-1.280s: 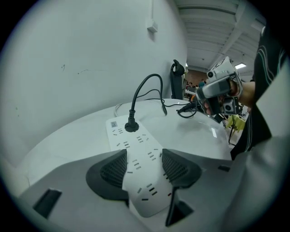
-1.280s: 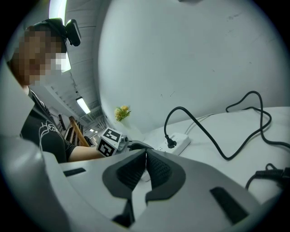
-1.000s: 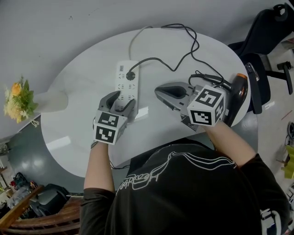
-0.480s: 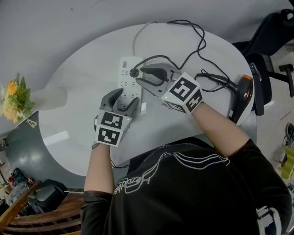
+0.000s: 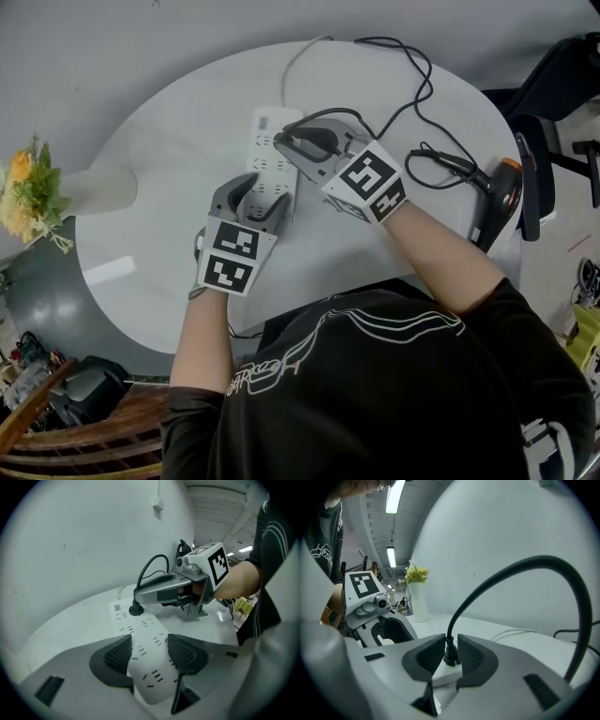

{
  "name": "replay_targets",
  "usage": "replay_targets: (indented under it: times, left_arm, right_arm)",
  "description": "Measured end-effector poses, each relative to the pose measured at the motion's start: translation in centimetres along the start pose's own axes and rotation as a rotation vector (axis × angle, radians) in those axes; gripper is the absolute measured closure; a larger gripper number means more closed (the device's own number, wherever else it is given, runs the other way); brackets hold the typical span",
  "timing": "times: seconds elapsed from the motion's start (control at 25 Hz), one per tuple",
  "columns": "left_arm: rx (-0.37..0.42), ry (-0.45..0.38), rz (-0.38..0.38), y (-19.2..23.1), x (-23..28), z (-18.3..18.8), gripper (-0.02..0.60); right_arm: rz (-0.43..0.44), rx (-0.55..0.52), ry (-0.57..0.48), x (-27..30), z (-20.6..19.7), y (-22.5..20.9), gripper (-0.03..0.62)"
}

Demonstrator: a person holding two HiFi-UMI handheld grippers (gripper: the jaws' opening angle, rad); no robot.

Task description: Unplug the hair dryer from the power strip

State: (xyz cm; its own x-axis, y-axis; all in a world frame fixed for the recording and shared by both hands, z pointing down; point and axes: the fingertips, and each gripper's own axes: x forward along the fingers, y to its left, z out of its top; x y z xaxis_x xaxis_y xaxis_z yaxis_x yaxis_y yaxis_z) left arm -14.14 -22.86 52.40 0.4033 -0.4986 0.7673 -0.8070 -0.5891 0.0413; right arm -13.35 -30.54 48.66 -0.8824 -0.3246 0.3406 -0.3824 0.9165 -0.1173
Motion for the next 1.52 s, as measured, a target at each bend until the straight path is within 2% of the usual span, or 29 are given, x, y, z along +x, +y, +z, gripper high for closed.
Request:
replay_targets:
  times: [0.24,0.4,0.72,0.96,1.12,1.52]
  left_arm:
    - [0.005,0.001,-0.003,0.02,0.02,-0.01,0.341]
    - [0.003,0.006,-0.003,0.10,0.01,-0.07,0.341]
    - [0.010,0.036,-0.006,0.04,0.09,-0.12,0.341]
    - [0.009,0.057,-0.012,0.11,0.18,-0.04,0.342]
    - [0.005,0.059,-0.011,0.08,0.29,0.02,0.344]
    - [0.016,0.065,-0.014,0.17,0.36,0.09,0.344]
  right_arm:
    - [-0.003,-0.045,0.011,0.60,-0.19,0.16,0.554]
    - [-0.004,-0.129,0.025,0.70,0.03,0.67,0.566]
    - [-0.020,-0.221,0.052,0.49,0.01,0.99,0.569]
    - [0.045,-0.115,0.056,0.31,-0.10,0.51,0.569]
    - [0.037,-0.064,0.044,0.27,-0.11,0.04,0.569]
    - [0.004,-0.291,0.094,0.32,-0.12,1.03,0.569]
